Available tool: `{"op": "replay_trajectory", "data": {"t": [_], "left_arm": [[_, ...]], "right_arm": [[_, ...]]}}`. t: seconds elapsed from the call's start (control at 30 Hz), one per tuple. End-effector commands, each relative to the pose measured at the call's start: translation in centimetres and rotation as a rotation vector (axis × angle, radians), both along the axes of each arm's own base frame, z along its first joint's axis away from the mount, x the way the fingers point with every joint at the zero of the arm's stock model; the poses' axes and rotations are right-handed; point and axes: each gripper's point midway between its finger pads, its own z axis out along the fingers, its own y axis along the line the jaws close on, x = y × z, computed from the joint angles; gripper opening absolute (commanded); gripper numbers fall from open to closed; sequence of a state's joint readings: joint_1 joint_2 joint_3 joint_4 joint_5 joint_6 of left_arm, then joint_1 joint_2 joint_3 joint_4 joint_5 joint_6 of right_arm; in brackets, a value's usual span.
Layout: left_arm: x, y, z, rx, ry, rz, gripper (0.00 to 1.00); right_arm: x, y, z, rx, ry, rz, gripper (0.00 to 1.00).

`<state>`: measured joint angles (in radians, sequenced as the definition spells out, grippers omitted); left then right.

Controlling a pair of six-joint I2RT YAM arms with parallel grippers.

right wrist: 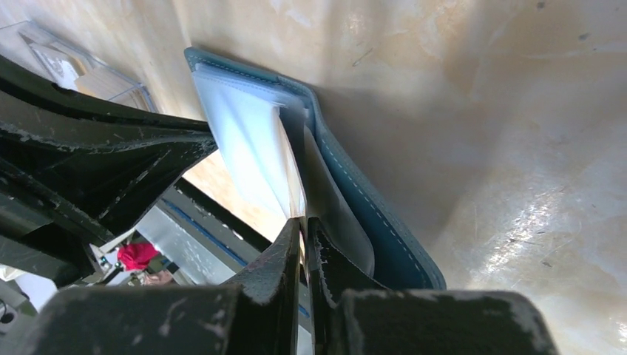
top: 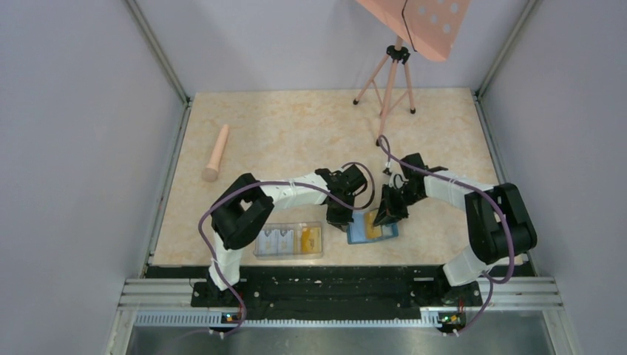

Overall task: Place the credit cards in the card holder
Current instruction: Insert the credit card into the card holder.

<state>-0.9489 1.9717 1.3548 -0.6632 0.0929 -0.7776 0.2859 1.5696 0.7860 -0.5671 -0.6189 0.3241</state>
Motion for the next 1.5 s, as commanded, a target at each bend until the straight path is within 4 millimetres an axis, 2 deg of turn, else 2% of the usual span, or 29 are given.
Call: {"op": "replay_trajectory", "data": {"t": [0.0,0.13,0.3,0.53,0.67,0.83,0.87,0.93,1.07,1.17,1.37,1.47], "left_arm": [[0.1,-0.7,-0.5,0.003,-0.014,-0.023,0.03],[0.2,-0.6,-0.5,0.009,-0.016,-0.023,0.02],[0.1,-0.6,-0.4,0.009,-0.015,-0.021,0.02],[0.1,-0.7,-0.6,0.007,-0.010,-0.016,0.02],[0.0,-0.9,-0.6,-0.006,-0.008,-0.017,0.02],[0.0,-1.0,-0.7,-0.010,-0.004,-0.017,0.02],[-0.1,-1.1,-0.7,-0.012,-0.004,-0.018,0.02],[-0.1,-1.2,-0.7,-0.016,-0.004,-0.018,0.02],[-0.1,-1.7,-0.4,-0.035,-0.006,-0.022,0.02],[0.0,-1.9,-0.2,-0.047,-0.008,-0.022,0.02],[-0.1,-2.1,-0.3,-0.050,-0.003,-0.026,0.02],[-0.2,-2.3,-0.4,-0.051,0.001,-0.028,0.02]], "right_arm": [[-0.2,-0.3,-1.1,-0.069,-0.003,0.036,0.06],[-0.3,-0.1,-1.4,-0.122,-0.008,0.052,0.16],[-0.1,-0.5,-1.1,-0.215,-0.027,0.047,0.23],[0.2,-0.7,-0.3,-0.299,-0.071,0.047,0.46],[0.0,-0.8,-0.2,-0.321,-0.083,0.047,0.55],[0.1,-0.7,0.7,-0.315,-0.105,0.029,0.61],[0.1,-0.7,1.0,-0.311,-0.116,0.025,0.68],[0.4,-0.6,1.8,-0.298,-0.144,0.015,0.72],[0.8,-0.4,3.1,-0.277,-0.183,0.002,0.75],[0.7,-0.5,3.2,-0.279,-0.187,-0.006,0.75],[0.1,-1.2,1.1,-0.329,-0.133,-0.001,0.72],[-0.3,-0.9,0.1,-0.317,-0.104,0.011,0.68]]}}
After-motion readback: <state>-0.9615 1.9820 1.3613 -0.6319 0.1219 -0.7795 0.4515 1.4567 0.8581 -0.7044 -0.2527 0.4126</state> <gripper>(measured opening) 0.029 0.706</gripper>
